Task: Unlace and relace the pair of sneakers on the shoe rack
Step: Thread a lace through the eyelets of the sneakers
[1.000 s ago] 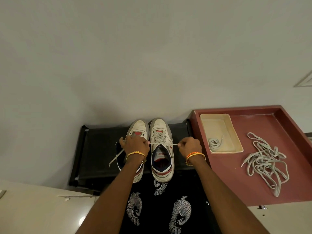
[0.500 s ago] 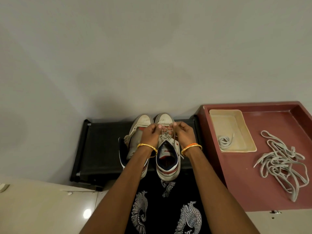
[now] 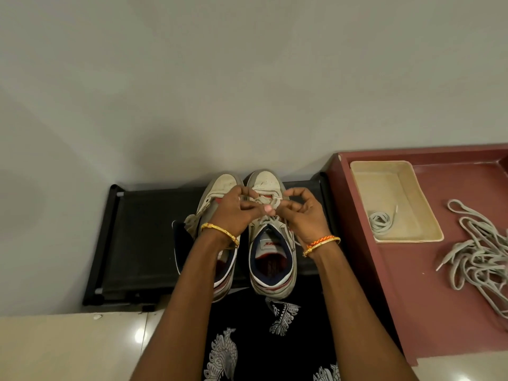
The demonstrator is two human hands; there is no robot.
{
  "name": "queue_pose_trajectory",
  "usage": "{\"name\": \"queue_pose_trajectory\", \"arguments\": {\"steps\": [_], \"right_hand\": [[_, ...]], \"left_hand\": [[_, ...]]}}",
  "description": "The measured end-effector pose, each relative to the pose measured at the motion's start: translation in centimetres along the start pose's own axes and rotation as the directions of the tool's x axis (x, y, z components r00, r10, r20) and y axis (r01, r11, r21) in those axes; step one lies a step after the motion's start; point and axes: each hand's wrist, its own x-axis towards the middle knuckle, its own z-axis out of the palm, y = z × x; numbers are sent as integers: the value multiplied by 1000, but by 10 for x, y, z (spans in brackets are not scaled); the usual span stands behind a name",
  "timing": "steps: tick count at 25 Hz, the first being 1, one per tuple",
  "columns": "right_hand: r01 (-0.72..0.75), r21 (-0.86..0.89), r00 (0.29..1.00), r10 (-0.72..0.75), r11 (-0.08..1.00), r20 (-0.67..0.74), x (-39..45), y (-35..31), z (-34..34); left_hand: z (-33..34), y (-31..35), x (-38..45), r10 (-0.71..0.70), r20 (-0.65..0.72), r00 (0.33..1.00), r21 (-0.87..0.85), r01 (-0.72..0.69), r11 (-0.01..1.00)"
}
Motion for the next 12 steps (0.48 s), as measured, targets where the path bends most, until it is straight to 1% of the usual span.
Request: {"name": "queue_pose_trajectory", "arguments": {"steps": [1, 2, 4, 7, 9, 11, 12], "right_hand": [[6, -13, 999, -5, 1000, 34, 2, 1, -2], [19, -39, 997, -16, 999, 75, 4, 1, -3], [58, -79, 984, -44, 995, 172, 8, 2, -6], [65, -46, 958, -50, 997, 284, 11, -3, -10], [81, -104, 960, -50, 991, 275, 13, -5, -9], [67, -188, 977, -26, 980, 211, 16, -2, -6], [26, -198, 983, 11, 980, 181, 16, -1, -4]], "left_hand": [[-2, -1, 4, -45, 15, 999, 8, 44, 999], [-4, -2, 8, -58, 41, 997, 50, 56, 997], [-8, -2, 14, -23, 74, 997, 145, 12, 989], [-13, 0, 15, 28, 72, 997, 146, -39, 988], [-14, 1, 15, 72, 68, 995, 256, -87, 963], [-13, 0, 11, 175, 55, 983, 446, -181, 877], [-11, -2, 10, 238, 48, 970, 529, -227, 818]]}}
